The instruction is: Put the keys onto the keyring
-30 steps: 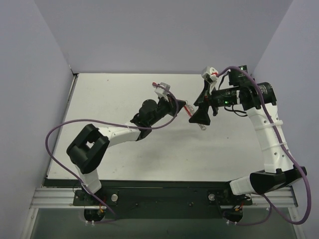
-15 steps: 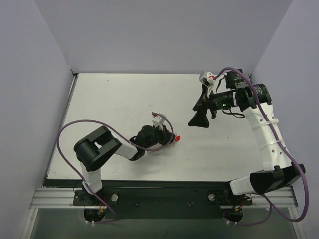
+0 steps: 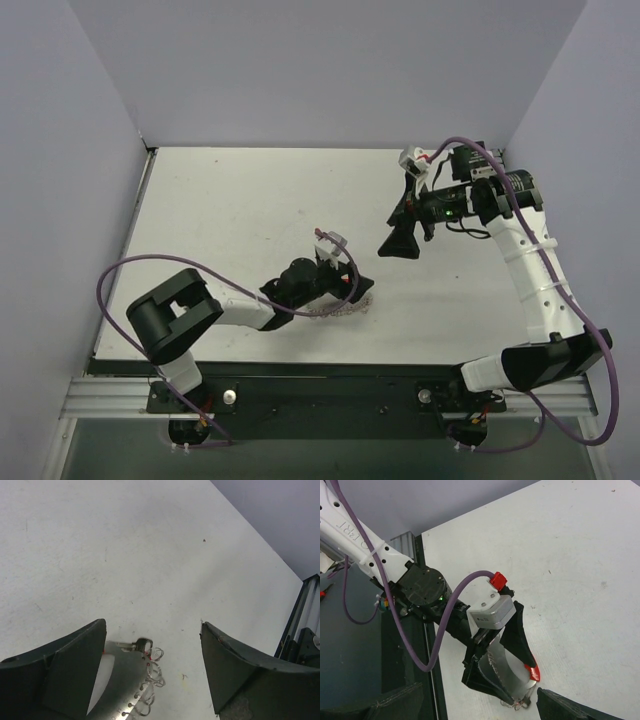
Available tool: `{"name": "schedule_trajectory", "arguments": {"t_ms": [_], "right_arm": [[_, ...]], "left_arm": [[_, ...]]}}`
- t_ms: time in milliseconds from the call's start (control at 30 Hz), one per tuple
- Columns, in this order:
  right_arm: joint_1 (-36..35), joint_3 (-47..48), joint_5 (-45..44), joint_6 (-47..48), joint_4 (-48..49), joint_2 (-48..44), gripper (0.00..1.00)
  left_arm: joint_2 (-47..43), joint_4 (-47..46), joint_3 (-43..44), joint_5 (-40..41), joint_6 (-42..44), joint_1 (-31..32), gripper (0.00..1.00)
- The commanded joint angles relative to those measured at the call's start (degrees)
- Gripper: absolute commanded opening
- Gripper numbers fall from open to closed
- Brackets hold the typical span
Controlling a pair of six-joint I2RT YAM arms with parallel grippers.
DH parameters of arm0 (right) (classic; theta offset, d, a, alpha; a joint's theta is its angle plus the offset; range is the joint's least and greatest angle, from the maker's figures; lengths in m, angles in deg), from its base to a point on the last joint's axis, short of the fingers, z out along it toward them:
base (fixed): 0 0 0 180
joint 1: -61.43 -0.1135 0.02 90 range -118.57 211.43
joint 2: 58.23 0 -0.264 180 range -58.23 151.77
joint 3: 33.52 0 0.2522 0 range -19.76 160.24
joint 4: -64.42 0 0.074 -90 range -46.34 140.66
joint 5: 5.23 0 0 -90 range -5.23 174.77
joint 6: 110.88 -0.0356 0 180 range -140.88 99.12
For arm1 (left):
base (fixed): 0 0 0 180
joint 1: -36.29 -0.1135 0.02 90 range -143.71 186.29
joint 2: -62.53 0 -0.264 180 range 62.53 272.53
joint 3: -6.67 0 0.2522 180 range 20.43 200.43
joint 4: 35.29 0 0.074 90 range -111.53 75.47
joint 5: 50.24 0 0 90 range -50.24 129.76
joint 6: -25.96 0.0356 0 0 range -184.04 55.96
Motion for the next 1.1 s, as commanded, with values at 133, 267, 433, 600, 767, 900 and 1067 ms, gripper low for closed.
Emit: {"name": "schedule_trajectory", "arguments": {"t_ms": [133, 267, 433, 600, 767, 900, 1067], "right_arm": [[0.7, -2.0, 0.2, 1.6, -0.5, -3.7, 1.00], [1.3, -1.8, 0.6, 1.2, -0.1, -3.8, 1.00], [2.1, -1.1, 1.2, -0.6, 1.4, -3.5, 1.00], [2.3, -1.2, -0.8, -5.5, 4.2, -3.1, 1.00], [3.2, -5.7, -9.7, -15.7, 13.8, -5.5, 1.00], [5.3, -10.5, -22.7, -29.1, 25.8, -8.5, 1.00], [9.5, -13.3, -28.5, -37.3, 31.2, -11.1, 1.00]], "left_arm": [[-8.4, 7.9, 2.7, 4.1, 4.1, 0.3, 0.88], [-11.9, 12.6, 4.0, 4.9, 5.5, -0.7, 0.88], [-16.8, 17.2, 3.7, 5.1, 2.1, -5.1, 0.94], [-20.9, 23.4, 4.1, 0.5, -2.7, -11.5, 0.94], [-27.4, 35.5, 6.6, 9.1, 0.7, -12.2, 0.96], [-32.6, 42.3, 7.8, 17.0, 2.9, -12.4, 0.97], [-40.1, 46.2, 6.1, 23.8, 4.7, -12.8, 0.97]]}}
